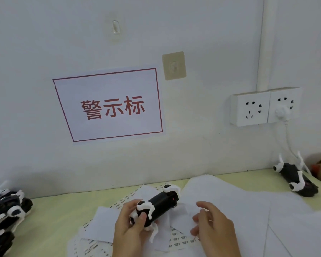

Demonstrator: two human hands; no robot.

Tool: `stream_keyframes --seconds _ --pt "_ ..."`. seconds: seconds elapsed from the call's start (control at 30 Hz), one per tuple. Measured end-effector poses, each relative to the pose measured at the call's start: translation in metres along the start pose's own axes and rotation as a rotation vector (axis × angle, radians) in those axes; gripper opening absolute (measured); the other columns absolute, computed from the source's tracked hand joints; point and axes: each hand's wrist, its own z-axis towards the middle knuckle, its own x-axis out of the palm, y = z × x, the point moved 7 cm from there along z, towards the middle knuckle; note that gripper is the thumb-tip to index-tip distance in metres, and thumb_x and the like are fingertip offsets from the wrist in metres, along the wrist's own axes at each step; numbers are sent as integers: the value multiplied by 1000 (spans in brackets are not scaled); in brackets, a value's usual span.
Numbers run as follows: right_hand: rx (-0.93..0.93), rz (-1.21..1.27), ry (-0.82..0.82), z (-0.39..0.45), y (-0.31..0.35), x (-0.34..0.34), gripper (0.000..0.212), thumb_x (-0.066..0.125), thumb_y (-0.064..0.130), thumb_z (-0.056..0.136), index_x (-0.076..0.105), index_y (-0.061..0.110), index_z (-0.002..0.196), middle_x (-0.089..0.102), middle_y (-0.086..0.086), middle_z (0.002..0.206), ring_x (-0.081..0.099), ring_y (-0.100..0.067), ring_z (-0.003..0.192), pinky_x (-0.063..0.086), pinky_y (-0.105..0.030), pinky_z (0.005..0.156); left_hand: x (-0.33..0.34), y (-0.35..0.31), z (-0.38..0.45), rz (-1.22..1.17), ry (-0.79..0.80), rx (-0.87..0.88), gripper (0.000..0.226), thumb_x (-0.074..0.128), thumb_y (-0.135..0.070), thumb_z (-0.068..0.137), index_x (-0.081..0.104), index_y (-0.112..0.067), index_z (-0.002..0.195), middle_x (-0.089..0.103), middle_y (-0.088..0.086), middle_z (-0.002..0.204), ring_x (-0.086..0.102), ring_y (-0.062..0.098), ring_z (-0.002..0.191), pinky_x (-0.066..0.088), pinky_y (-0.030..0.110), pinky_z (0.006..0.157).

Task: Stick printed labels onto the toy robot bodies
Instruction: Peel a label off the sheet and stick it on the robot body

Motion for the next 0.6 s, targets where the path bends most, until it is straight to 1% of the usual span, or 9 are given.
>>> stream_keyframes --seconds 0.07,0.13,0.2,0.3,0.37,0.43,0.5,0.53,0.6 --pt "-3 19 -9 0 -2 0 26 46 10 101 67 25 103 71 -1 77 67 -11 52 50 -25 59 1 1 4 -46 41 2 47 50 21 90 76 -18 90 67 17 101 62 43 94 54 59 85" --pt "-17 29 -12 -1 -3 1 27 45 9 102 68 22 105 71 0 76 67 -13 54 51 -31 61 2 0 7 -79 89 1 45 50 24 87 73 -13 97 66 19 103 64 44 97 54 62 87" --pt "-27 83 -21 -3 -3 0 28 44 12 104 70 22 105 72 2 74 68 -18 56 50 -30 58 3 -2 7 -66 146 6 46 49 24 88 74 -14 96 70 13 98 66 36 96 55 52 81" --pt "-18 206 -1 -8 3 3 26 46 34 101 71 30 104 75 6 79 71 -26 61 48 -24 52 10 -3 2 -46 243 -19 43 51 18 92 77 -17 94 71 6 89 68 20 80 51 27 61" --pt "-18 230 27 -10 6 5 21 54 35 98 74 37 99 76 0 75 72 -26 64 48 -27 55 17 -2 -1 -26 303 -36 39 51 15 93 77 -14 97 70 5 87 65 17 77 48 24 58" --pt "-76 200 50 -12 9 4 26 50 37 95 76 40 97 75 -4 74 72 -23 66 49 -26 57 23 -2 -3 8 339 -6 39 53 12 94 77 -18 100 71 3 89 65 15 80 49 24 63" --pt "-124 192 39 -14 11 -1 27 50 32 97 76 33 103 77 -2 80 74 -24 68 51 -18 54 27 -3 -4 31 342 21 39 57 7 94 78 -24 101 74 0 91 67 13 81 52 23 67" --pt "-130 197 39 -14 9 -3 27 49 24 103 76 28 107 78 1 83 75 -25 69 52 -17 53 28 -4 -4 20 343 23 36 59 3 93 79 -26 102 75 -1 93 68 13 82 53 23 68" --pt "-134 189 34 -13 6 -3 36 40 13 104 74 24 109 78 6 88 76 -27 70 53 -17 53 31 -5 -4 -37 360 5 24 69 -11 86 79 -24 103 75 2 95 68 16 85 53 23 68"
